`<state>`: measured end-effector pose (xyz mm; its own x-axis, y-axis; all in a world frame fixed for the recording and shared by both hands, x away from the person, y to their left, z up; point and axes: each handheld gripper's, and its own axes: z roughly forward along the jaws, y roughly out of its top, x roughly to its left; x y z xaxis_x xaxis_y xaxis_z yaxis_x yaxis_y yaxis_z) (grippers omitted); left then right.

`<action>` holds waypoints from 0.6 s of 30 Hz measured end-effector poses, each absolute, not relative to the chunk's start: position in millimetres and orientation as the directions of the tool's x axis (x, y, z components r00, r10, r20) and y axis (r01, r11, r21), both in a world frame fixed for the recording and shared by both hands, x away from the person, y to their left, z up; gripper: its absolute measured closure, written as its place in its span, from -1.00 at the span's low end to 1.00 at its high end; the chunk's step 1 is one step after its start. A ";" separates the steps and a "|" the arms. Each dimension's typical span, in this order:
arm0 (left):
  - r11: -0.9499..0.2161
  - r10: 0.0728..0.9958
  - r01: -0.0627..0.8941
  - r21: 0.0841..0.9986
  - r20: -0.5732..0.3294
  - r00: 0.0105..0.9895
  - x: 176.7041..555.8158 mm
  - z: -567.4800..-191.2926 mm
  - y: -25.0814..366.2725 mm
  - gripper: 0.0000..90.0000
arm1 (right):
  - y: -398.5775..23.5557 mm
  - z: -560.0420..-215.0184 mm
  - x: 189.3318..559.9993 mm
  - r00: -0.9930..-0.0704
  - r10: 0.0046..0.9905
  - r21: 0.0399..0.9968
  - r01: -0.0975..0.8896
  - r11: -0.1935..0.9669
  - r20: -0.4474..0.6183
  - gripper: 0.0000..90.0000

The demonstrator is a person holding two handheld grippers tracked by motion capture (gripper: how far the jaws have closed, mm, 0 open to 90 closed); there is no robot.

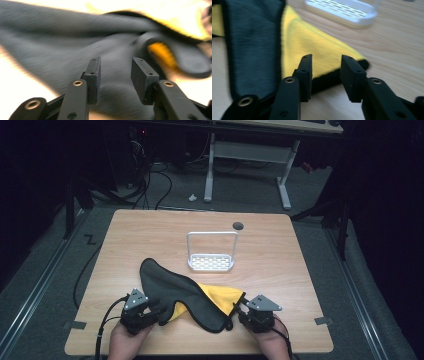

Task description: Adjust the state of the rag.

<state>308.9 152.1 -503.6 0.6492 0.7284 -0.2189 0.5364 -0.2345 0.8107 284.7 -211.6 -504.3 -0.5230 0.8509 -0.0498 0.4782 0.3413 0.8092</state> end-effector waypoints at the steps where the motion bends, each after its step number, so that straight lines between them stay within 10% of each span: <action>1: -0.241 0.707 0.528 0.814 -0.225 0.670 307.4 -503.2 147.8 0.25 | -205.8 -504.0 283.1 -0.540 0.840 0.810 0.471 0.350 -0.050 0.28; 5: -0.308 0.672 0.520 0.797 -0.205 0.712 304.5 -510.9 127.9 0.21 | -177.9 -513.8 281.0 -0.617 0.785 0.770 0.472 0.428 -0.058 0.09; 11: -0.367 0.654 0.542 0.756 -0.204 0.728 303.7 -523.5 116.5 0.30 | -178.0 -524.7 286.9 -0.611 0.782 0.707 0.500 0.500 -0.121 0.68; 18: -0.407 0.612 0.523 0.749 -0.201 0.765 296.4 -528.6 105.0 0.30 | -218.2 -520.9 286.5 -0.517 0.846 0.702 0.554 0.446 -0.129 0.75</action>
